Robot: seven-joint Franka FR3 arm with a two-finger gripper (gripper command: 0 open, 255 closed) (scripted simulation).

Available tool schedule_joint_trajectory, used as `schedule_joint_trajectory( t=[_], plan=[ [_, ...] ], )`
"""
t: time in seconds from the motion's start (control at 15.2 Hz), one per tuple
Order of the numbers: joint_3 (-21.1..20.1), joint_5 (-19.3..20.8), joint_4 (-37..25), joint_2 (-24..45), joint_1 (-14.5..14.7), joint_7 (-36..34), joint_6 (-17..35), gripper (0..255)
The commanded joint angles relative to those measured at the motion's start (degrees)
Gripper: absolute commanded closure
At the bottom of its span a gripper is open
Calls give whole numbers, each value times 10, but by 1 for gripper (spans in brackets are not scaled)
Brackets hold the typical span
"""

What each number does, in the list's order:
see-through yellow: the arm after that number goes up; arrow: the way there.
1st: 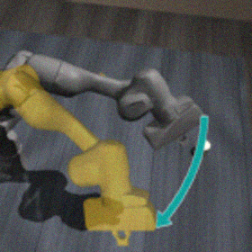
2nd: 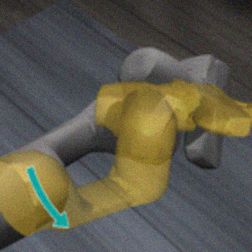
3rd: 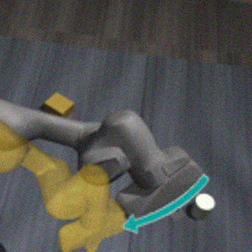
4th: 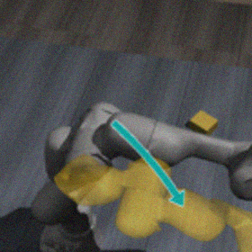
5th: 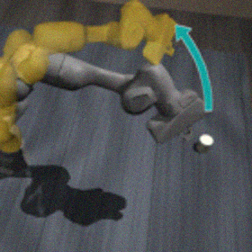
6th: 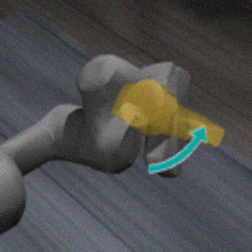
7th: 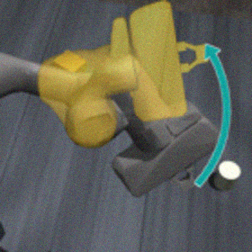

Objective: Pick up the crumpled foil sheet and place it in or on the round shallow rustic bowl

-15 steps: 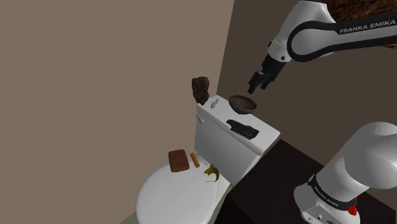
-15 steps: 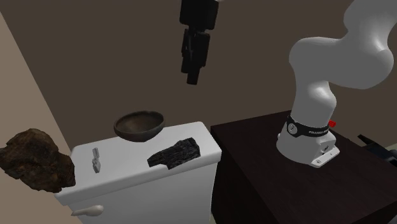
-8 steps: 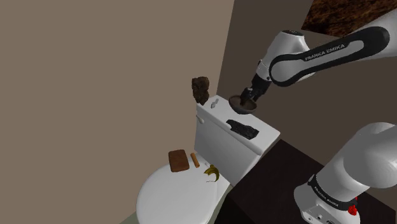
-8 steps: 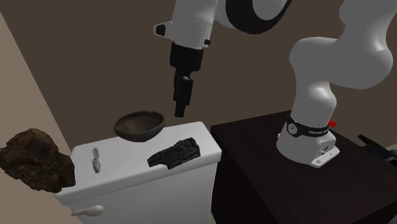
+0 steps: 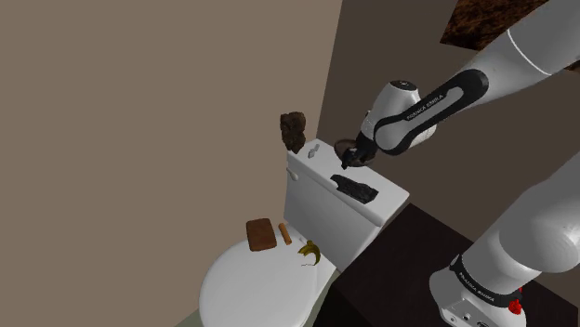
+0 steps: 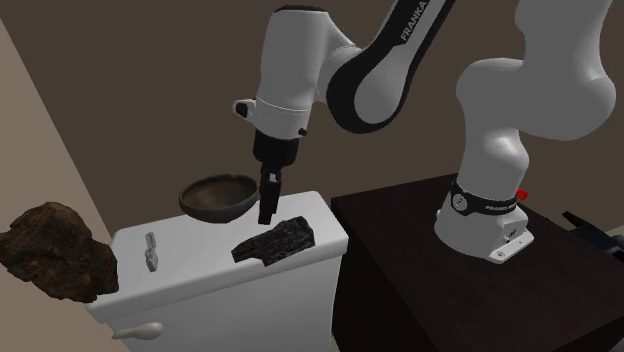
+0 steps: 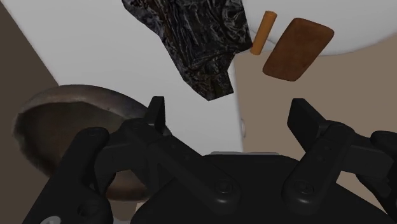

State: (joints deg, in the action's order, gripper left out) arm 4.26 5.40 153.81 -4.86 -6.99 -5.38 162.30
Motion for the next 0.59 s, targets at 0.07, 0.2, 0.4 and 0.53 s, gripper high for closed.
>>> schedule_joint_trajectory(
  t=[0.07, 0.2, 0.4, 0.53],
  plan=[
    [6, 25, -18, 86, -6, -25, 73, 0],
    [17, 44, -35, 139, -4, -45, 111, 0],
    [23, 47, -47, 174, -1, -49, 135, 0],
    [24, 47, -55, 195, -1, -50, 149, 0]
  ],
)
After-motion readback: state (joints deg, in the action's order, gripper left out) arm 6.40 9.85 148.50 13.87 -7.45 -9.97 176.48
